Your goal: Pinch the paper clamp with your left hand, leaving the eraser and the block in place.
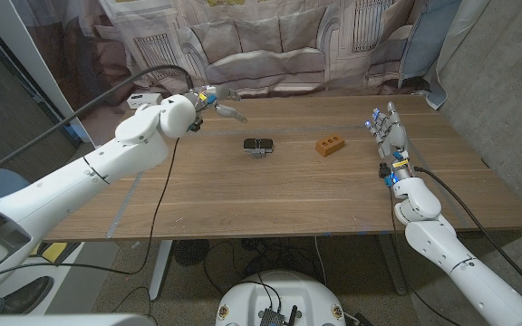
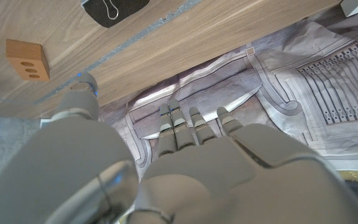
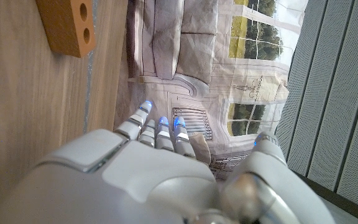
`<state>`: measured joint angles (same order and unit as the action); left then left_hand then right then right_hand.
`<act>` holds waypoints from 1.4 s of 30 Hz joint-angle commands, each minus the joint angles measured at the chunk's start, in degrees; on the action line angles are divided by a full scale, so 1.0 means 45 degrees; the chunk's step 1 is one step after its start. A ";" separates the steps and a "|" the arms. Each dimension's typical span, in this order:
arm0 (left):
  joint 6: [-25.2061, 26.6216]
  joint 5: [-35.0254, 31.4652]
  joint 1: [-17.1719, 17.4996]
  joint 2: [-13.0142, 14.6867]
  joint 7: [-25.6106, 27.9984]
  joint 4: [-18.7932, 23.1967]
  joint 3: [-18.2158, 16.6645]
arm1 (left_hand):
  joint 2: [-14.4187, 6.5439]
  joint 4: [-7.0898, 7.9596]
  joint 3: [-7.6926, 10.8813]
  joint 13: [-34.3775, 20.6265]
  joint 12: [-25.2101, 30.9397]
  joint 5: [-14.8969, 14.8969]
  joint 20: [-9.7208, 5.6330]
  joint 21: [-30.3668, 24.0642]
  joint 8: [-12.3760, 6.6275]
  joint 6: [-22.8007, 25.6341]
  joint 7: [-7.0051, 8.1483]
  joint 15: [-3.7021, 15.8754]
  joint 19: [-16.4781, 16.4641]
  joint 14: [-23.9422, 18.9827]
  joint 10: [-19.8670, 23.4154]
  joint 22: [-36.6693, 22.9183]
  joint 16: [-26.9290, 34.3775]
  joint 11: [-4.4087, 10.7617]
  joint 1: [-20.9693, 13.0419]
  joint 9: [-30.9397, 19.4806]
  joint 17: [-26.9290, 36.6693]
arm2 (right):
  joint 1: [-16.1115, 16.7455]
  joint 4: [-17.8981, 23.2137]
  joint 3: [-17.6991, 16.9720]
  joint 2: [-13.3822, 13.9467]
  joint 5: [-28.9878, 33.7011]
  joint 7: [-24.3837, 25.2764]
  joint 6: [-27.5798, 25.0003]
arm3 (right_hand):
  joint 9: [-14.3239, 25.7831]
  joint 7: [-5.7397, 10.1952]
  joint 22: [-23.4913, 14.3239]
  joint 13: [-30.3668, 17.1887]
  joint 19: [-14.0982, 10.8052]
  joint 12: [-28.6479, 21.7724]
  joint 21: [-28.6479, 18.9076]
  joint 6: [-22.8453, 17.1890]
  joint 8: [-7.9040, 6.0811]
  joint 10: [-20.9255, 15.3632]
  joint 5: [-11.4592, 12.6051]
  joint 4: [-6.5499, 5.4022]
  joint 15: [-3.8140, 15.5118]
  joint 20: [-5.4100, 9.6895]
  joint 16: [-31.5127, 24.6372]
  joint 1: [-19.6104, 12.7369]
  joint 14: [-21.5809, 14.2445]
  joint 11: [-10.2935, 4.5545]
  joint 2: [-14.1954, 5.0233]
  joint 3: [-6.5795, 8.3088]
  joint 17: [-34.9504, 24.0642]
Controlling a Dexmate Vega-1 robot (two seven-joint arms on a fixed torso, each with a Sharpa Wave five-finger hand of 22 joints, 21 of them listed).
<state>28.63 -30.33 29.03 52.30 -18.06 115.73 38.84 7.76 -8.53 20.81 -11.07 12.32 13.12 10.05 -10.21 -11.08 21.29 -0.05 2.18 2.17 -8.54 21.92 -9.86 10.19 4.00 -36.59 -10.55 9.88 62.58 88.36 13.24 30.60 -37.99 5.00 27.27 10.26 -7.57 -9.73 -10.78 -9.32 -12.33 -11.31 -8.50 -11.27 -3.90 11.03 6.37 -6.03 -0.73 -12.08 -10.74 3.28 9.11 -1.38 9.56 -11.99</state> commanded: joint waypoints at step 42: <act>-0.2631 -0.2653 -0.3294 -0.2410 -0.5497 -0.3344 0.2295 | -0.0643 -0.0140 0.0341 -0.0143 -0.0047 0.0474 0.0474 -0.0107 0.0089 -0.1028 -0.0191 -0.0410 0.0393 0.0561 -0.0525 -0.0011 0.0044 -0.0003 -0.2649 -0.0090 -0.0007 | 0.0348 0.0504 -0.0190 -0.0086 0.0184 0.0601 -0.0128 | 0.0069 0.0083 -0.0033 -0.0066 -0.0044 0.0001 0.0024 -0.0171 -0.0028 -0.0214 -0.0078 0.0156 -0.0078 -0.0064 -0.0011 -0.0314 -0.0148 0.0061 -0.0010 0.0004 0.0020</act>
<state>18.86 -41.90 15.43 43.56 -41.22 103.91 47.60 4.98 -9.65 22.33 -11.61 11.86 14.86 11.50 -10.21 -10.80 17.49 -0.53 1.13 3.80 -5.84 19.96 -9.88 10.14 4.29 -47.80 -10.81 9.88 63.95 90.78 12.50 30.42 -37.11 7.39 26.49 10.26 -7.25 -9.73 -10.78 -9.31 -12.33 -11.31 -8.80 -11.27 -4.51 10.81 6.82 -6.25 -0.73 -12.08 -11.49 3.07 9.11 -1.53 9.56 -11.71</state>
